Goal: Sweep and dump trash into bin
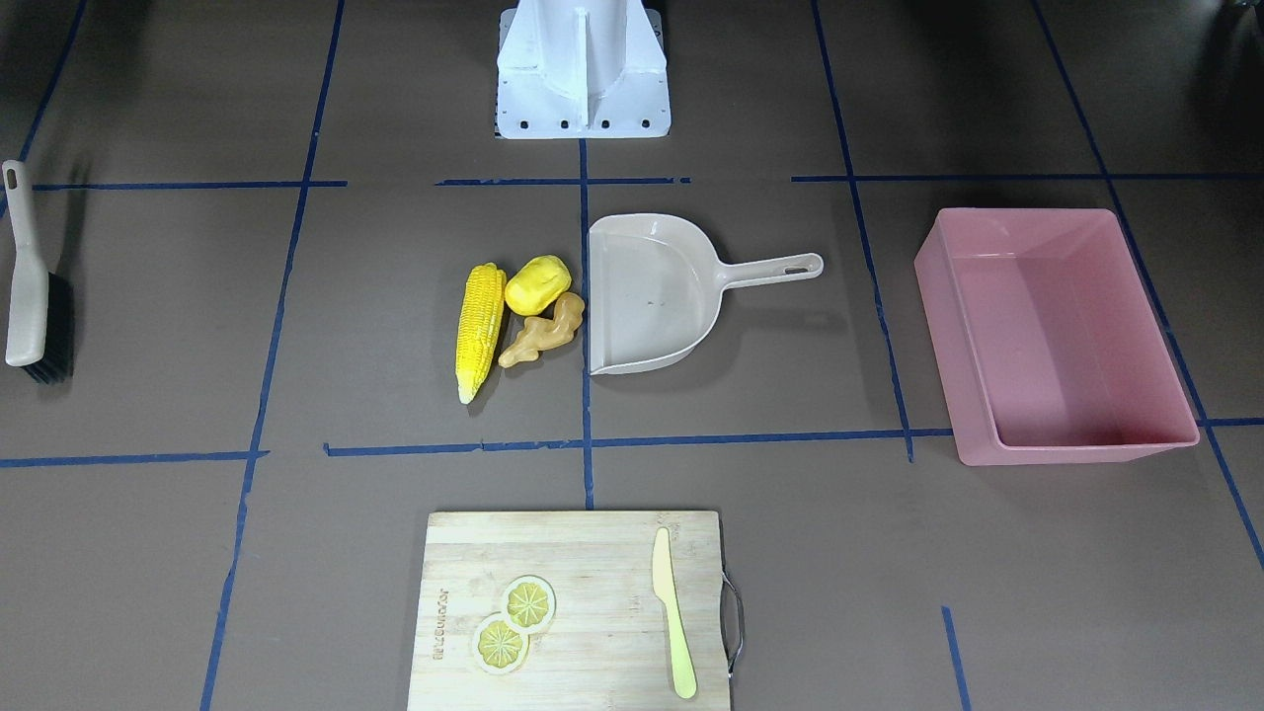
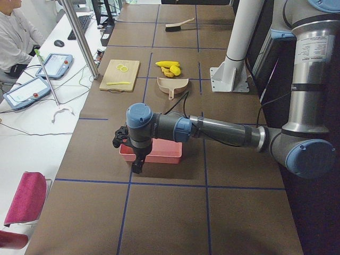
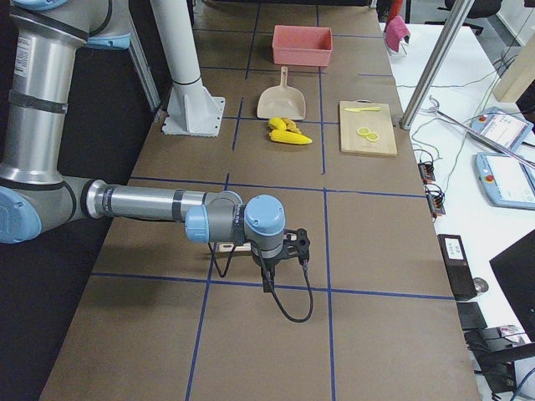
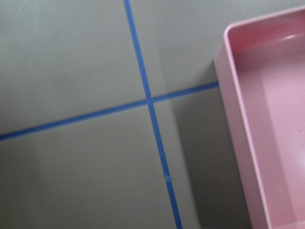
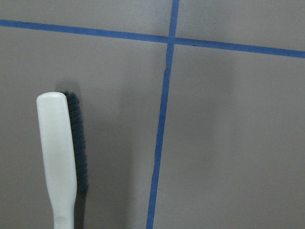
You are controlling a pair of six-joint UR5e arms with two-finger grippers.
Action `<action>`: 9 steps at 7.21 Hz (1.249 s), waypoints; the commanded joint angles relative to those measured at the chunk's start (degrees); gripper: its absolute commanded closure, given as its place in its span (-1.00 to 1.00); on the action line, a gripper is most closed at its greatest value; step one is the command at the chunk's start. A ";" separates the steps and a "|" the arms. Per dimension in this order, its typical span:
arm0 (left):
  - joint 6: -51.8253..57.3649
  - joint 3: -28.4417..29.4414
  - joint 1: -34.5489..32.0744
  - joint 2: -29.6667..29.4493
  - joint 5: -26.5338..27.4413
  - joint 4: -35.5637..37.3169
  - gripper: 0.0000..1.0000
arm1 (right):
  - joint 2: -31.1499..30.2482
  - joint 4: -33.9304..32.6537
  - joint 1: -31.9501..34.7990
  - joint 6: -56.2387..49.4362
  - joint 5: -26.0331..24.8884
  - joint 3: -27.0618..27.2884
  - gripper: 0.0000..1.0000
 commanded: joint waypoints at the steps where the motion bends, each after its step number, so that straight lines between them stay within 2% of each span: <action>1: 0.27 -0.24 0.09 -0.65 -0.07 -1.37 -1.00 | 0.09 0.04 -3.57 2.66 0.13 3.42 -1.00; 2: 0.18 -0.24 0.09 -0.57 -0.07 -2.25 -1.00 | -0.43 0.13 -6.72 8.42 0.13 6.57 -1.00; 3: 0.18 -0.24 0.09 -0.57 -0.07 -2.26 -1.00 | -2.01 3.78 -9.36 12.48 0.04 7.03 -1.00; 5: 0.18 -0.16 0.09 -0.57 -0.07 -2.26 -1.00 | -7.62 20.09 -16.29 27.13 -1.10 6.69 -1.00; 8: 0.27 -0.24 0.27 -0.57 -0.16 -2.26 -1.00 | -9.32 35.76 -25.08 36.65 -6.35 -1.02 -0.98; 9: 0.27 -0.24 0.35 -0.57 -0.16 -2.26 -1.00 | -9.23 37.81 -29.81 41.13 -10.20 -1.31 -0.97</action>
